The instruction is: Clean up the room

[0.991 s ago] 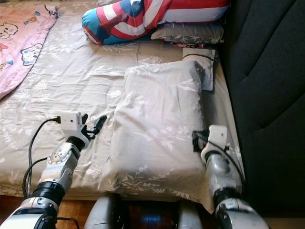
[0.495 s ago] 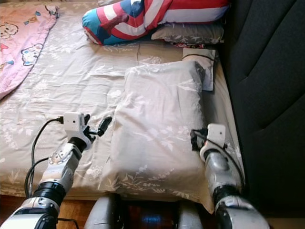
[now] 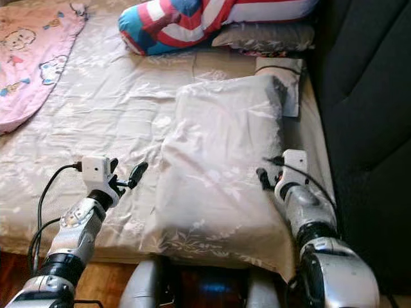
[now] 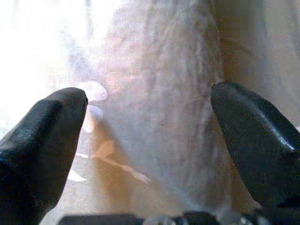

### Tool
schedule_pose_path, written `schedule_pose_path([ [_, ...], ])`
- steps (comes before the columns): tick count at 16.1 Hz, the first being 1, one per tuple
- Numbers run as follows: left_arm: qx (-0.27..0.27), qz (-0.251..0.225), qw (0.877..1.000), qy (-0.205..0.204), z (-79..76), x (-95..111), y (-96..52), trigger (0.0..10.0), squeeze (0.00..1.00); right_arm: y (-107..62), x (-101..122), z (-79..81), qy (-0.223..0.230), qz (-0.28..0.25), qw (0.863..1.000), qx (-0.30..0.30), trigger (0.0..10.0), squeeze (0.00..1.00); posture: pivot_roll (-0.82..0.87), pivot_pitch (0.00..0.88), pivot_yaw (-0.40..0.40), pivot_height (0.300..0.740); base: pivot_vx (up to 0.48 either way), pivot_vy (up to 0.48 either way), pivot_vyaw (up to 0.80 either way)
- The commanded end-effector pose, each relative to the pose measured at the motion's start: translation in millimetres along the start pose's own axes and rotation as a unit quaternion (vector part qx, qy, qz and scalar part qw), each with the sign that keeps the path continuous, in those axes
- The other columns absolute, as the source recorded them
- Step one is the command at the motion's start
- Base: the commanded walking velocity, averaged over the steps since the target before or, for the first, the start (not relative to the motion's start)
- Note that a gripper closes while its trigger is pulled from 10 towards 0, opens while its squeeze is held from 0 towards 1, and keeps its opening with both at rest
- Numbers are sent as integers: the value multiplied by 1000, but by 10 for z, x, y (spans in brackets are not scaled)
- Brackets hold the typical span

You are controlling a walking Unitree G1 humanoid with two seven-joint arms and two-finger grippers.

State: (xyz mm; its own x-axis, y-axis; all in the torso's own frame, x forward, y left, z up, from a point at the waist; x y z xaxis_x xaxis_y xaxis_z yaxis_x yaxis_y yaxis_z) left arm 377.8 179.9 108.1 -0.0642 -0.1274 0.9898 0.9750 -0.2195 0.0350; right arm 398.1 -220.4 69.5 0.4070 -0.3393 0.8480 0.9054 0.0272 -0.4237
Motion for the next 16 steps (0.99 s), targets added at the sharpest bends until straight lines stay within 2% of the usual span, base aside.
schedule_pose_path([
  [1, -5, 11, 1000, 0, 9, -53, -53, 10000, 0, -23, -145, -106, 15, 29, 999, -16, 10000, 0, 54, 281, 74, 648, 0, 0, 0],
  [2, -7, 12, 1000, 1, -2, -55, -66, 10000, 0, -32, -168, -148, 10, 37, 999, -25, 10000, 0, 56, 282, 77, 648, 0, 0, 0],
  [4, -10, 15, 1000, 3, -9, -58, -96, 10000, 0, -44, -240, -162, 46, 60, 997, -22, 10000, 0, 56, 290, 80, 648, 0, 0, 0],
  [6, -9, 17, 1000, 3, -8, -61, -113, 10000, 0, -57, -260, -224, 7, 64, 997, -37, 10000, 0, 58, 292, 78, 648, 0, 0, 0],
  [7, -8, 17, 1000, 2, -12, -60, -117, 10000, 0, -59, -273, -233, 3, 65, 997, -40, 10000, 0, 59, 291, 77, 648, 0, 0, 0],
  [12, -10, 19, 1000, 6, -14, -38, -154, 10000, 0, -65, -458, -151, 8, 98, 995, -15, 10000, 0, 77, 301, 84, 648, 0, 0, 0],
  [15, -10, 19, 1000, 8, -12, -18, -153, 10000, 0, -60, -480, -92, 28, 102, 994, 4, 10000, 0, 76, 302, 85, 648, 0, 0, 0],
  [16, -12, 18, 1000, 8, -24, -9, -146, 10000, 0, -69, -515, -88, 20, 111, 994, 11, 10000, 0, 76, 302, 85, 648, 0, 0, 0],
])
Point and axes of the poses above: a point about 5 cm out from each wrist's last joint towards the gripper, its own y axis pointing out of the wrist towards the gripper, its own x axis along the axis of the wrist's last joint, z = x × y, the point moved 4 cm from there along y, pointing out of the wrist towards the gripper, and after that the axes turned 12 degrees about y, right-handed, at the moved point
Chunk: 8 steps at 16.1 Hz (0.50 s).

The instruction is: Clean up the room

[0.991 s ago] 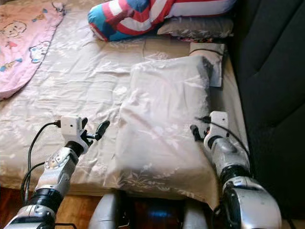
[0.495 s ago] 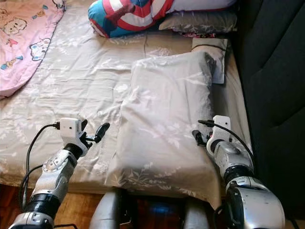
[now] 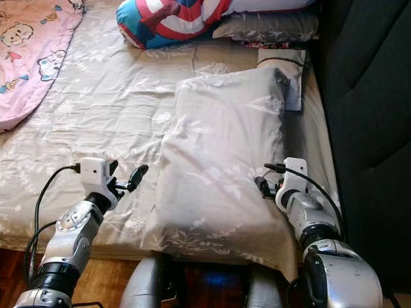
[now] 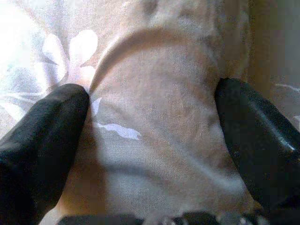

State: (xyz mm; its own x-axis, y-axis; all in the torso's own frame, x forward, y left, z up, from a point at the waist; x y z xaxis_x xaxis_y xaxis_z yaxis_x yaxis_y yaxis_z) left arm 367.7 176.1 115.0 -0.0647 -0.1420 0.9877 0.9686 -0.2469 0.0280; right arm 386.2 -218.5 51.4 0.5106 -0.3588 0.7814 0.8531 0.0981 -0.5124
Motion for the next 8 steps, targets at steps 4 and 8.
schedule_pose_path([
  [4, 1, 16, 1000, 0, 9, -81, -61, 10000, 0, -18, -492, -46, -13, 89, 996, 5, 10000, 0, 72, 299, 84, 648, 0, 0, 0],
  [8, 0, 19, 1000, -1, -8, -84, -93, 10000, 0, -14, -771, 16, -37, 123, 992, 4, 10000, 0, 100, 309, 87, 648, 0, 0, 0],
])
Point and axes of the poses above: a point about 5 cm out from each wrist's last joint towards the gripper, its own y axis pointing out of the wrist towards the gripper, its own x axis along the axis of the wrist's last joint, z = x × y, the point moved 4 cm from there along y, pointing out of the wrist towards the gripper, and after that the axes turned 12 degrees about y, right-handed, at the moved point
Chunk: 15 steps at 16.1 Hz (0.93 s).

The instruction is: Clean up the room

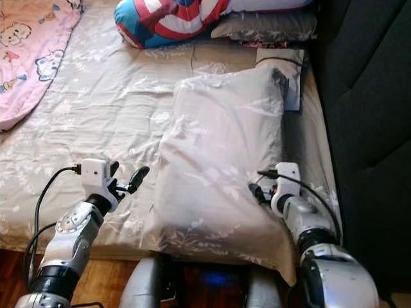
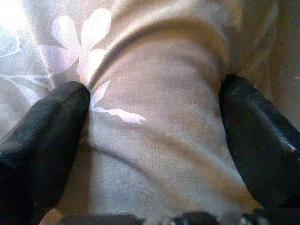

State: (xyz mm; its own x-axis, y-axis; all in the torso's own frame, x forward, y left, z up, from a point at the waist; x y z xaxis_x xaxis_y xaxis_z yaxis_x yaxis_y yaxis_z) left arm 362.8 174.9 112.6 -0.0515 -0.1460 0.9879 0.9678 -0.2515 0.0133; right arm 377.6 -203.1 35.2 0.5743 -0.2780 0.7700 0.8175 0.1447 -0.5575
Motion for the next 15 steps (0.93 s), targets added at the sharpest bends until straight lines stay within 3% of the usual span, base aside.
schedule_pose_path([
  [1, 4, 11, 1000, -3, 15, -43, -64, 10000, 0, 15, -612, 41, 7, 92, 996, -2, 10000, 0, 107, 312, 92, 648, 0, 0, 0],
  [2, 4, 11, 1000, -2, 20, -40, -74, 10000, 0, 24, -622, 68, 12, 90, 996, -2, 10000, 0, 110, 313, 95, 648, 0, 0, 0],
  [3, 3, 11, 1000, -1, 26, -41, -83, 10000, 0, 38, -641, 117, 22, 86, 996, 1, 1255, 0, 114, 313, 99, 648, 0, 0, 0],
  [4, 2, 12, 1000, 0, 25, -41, -82, 10000, 0, 48, -635, 149, 34, 79, 996, 4, 0, 0, 116, 310, 101, 648, 0, 0, 0],
  [7, 1, 10, 1000, 1, 16, -4, -53, 10000, 0, 57, -691, 208, 25, 87, 996, 11, 0, 0, 116, 302, 102, 648, 0, 0, 0],
  [15, -10, 21, 1000, -1, -3, -48, 11, 10000, 0, 32, -731, 132, 10, 92, 996, 7, 0, 0, 96, 320, 94, 648, 0, 0, 0],
])
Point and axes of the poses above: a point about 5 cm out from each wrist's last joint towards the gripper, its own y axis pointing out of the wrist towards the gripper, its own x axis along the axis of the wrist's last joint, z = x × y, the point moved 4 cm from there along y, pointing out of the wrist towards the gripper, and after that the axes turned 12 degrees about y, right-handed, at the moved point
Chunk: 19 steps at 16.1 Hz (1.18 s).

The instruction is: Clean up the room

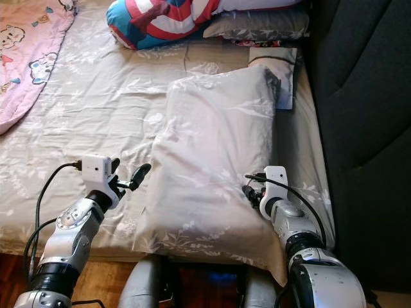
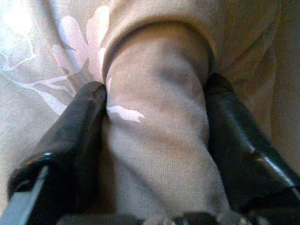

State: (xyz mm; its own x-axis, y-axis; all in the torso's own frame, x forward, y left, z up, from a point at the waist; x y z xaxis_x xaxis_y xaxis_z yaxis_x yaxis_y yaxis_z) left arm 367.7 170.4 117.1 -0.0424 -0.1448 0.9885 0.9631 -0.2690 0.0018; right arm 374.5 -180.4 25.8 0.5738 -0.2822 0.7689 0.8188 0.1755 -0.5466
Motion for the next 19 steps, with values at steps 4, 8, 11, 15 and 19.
schedule_pose_path([
  [4, -6, 36, 999, -17, 3, -191, 68, 10000, 0, -30, -580, -47, 8, 90, 996, -5, 0, 0, 65, 332, 82, 648, 0, 0, 0],
  [8, -34, 59, 996, -63, -135, -273, 233, 10000, 0, -24, -535, 6, 3, 84, 996, 19, 0, 0, 19, 346, 47, 648, 0, 0, 0],
  [11, -46, 92, 991, -88, -252, -402, 268, 10000, 0, -25, -510, 36, -1, 83, 996, 34, 0, 0, -26, 367, 15, 648, 0, 0, 0],
  [15, -50, 104, 992, -45, -323, -438, 303, 10000, 0, -22, -504, 73, -11, 85, 995, 45, 0, 0, -58, 396, -26, 648, 0, 0, 0],
  [19, 14, 130, 991, -39, -164, -546, 258, 10000, 0, -16, -549, 192, -6, 89, 993, 73, 0, 0, -72, 430, -45, 648, 0, 0, 0],
])
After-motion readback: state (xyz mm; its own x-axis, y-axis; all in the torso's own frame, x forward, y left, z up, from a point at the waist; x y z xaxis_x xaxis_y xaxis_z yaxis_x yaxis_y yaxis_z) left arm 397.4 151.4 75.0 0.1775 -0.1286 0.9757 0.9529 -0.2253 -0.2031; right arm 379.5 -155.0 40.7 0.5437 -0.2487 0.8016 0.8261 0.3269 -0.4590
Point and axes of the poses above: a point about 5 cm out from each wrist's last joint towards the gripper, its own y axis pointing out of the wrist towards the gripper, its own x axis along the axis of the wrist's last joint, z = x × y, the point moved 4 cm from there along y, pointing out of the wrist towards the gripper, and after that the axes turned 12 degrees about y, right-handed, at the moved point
